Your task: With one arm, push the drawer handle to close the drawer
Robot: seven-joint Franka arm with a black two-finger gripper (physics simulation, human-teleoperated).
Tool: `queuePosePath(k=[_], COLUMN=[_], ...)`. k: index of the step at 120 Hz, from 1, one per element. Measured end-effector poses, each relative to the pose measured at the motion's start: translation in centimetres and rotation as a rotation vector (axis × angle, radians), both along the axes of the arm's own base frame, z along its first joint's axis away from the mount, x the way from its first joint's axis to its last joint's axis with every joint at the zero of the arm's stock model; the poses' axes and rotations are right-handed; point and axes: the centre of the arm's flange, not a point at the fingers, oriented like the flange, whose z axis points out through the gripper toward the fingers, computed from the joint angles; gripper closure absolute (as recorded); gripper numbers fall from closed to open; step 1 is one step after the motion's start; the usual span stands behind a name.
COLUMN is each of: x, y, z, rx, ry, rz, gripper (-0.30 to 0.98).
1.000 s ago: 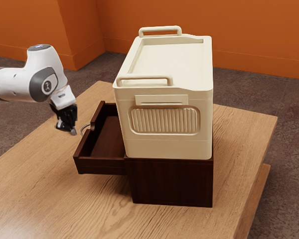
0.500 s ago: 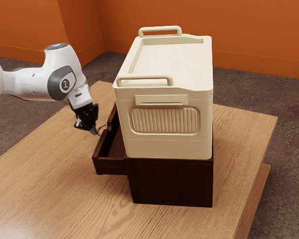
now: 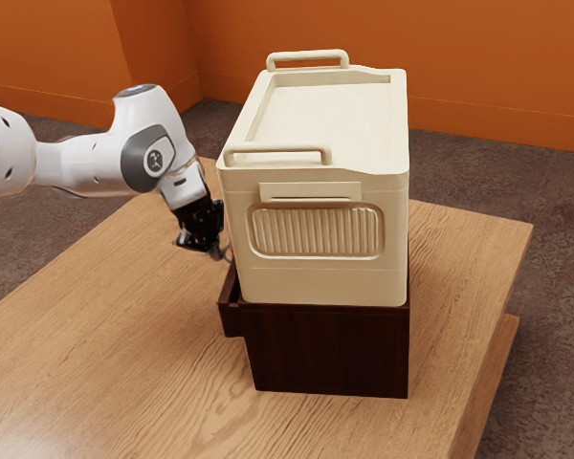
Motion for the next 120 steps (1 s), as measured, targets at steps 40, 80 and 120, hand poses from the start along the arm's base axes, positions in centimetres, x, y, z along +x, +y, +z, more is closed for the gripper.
queuePosePath(k=[40, 80, 120], x=[1.2, -0.1, -0.1], y=[-2.1, -0.8, 8.8], z=[0.0, -0.9, 11.8], rx=[-0.068, -0.090, 0.085], ry=[-0.015, 0.014, 0.035], rz=[-0.006, 0.030, 0.234], gripper=[0.78, 0.79, 0.62])
